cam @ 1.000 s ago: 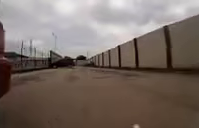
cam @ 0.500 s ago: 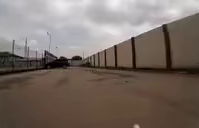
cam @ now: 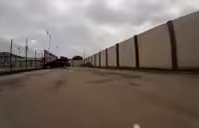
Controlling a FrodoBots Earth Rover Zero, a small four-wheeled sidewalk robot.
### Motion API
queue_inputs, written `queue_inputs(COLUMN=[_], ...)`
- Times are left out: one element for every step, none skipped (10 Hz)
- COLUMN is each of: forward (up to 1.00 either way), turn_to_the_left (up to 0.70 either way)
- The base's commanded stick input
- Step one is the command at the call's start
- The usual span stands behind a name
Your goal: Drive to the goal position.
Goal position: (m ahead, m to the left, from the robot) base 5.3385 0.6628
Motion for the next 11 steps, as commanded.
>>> queue_inputs(forward=[1.0, 1.0, 1.0, 1.0, 1.0, 1.0, 1.0, 1.0, 1.0, 1.0, 1.0], turn_to_the_left=[0.0, 0.0, 0.02, 0.18, 0.27, 0.27, 0.27, 0.0, 0.0, 0.0, 0.0])
